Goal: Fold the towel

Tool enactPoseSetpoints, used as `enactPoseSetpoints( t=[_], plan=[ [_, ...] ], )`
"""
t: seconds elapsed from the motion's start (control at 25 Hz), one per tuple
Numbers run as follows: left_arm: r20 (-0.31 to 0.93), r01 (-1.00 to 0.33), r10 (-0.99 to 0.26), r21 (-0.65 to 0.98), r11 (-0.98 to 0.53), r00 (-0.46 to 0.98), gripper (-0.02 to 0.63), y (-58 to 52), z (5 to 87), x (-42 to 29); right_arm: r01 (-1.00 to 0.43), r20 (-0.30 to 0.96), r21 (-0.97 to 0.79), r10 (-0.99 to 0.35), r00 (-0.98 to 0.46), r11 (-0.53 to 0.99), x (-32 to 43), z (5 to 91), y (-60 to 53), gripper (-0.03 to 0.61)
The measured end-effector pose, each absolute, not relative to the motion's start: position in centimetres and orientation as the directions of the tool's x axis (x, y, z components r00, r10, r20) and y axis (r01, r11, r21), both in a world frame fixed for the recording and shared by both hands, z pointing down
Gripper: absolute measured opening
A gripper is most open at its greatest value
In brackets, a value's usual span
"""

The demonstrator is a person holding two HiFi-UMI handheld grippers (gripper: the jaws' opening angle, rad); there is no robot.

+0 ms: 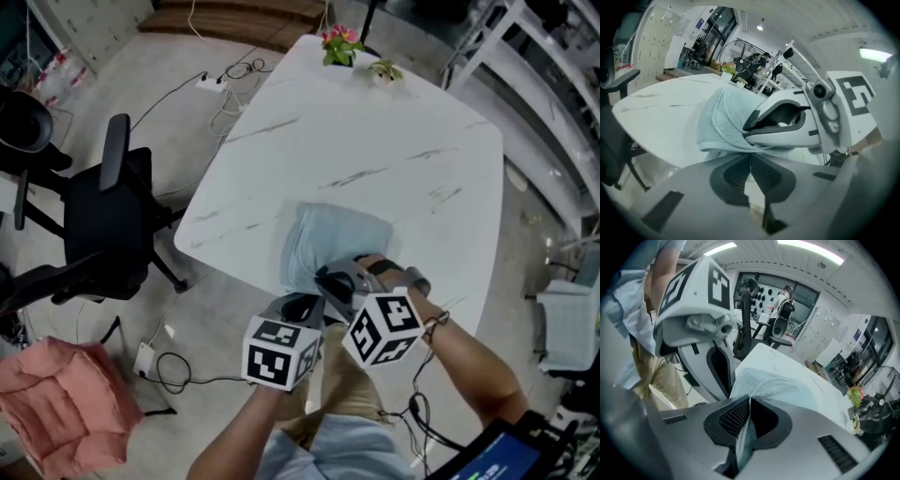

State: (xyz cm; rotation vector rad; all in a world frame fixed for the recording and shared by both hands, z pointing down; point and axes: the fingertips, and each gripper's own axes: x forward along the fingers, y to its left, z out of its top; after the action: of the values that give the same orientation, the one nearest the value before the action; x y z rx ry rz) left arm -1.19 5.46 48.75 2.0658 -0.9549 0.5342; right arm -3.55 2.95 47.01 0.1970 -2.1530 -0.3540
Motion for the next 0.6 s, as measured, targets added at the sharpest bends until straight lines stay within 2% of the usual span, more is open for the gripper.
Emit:
enactPoseSetpoints(
  t=[0.12, 0.16, 0.24, 0.28, 0.4, 0.48, 0.6],
  plan=[
    [0.630, -0.782, -0.463, 0.486, -0.390, 0.623, 0.008, 6.8, 48.1, -2.9, 0.019, 0.766, 0.315, -0.242, -0.595, 0.949, -4.2, 47.3, 3.7, 0.037],
    [0.624, -0.783, -0.473, 0.490, -0.383, 0.622, 0.008, 7.1, 47.7, -3.6, 0.007, 0.757, 0.262, -0.201, -0.621, 0.965, -4.4, 46.5, 4.1, 0.072],
    [0.606, -0.783, -0.496, 0.494, -0.379, 0.622, 0.008, 7.4, 46.5, -4.8, -0.034, 0.705, 0.135, -0.121, -0.698, 0.990, -4.2, 43.4, 4.8, 0.193],
    [0.595, -0.782, -0.509, 0.492, -0.382, 0.623, 0.008, 7.3, 45.7, -5.3, -0.060, 0.663, 0.089, -0.104, -0.741, 0.994, -3.6, 41.6, 4.8, 0.204],
    [0.549, -0.777, -0.551, 0.477, -0.411, 0.629, 0.008, 6.0, 43.1, -6.2, -0.197, 0.550, -0.043, -0.141, -0.823, 0.979, -0.3, 38.3, 3.7, 0.202],
    [0.516, -0.766, -0.567, 0.464, -0.445, 0.642, 0.008, 4.7, 41.6, -6.0, -0.299, 0.564, -0.131, -0.177, -0.807, 0.945, 2.1, 39.0, 3.3, 0.170],
    [0.504, -0.751, -0.558, 0.414, -0.514, 0.660, 0.008, 3.3, 40.7, -4.8, -0.343, 0.630, -0.162, -0.171, -0.757, 0.925, 3.2, 41.7, 4.8, 0.163]
  ],
)
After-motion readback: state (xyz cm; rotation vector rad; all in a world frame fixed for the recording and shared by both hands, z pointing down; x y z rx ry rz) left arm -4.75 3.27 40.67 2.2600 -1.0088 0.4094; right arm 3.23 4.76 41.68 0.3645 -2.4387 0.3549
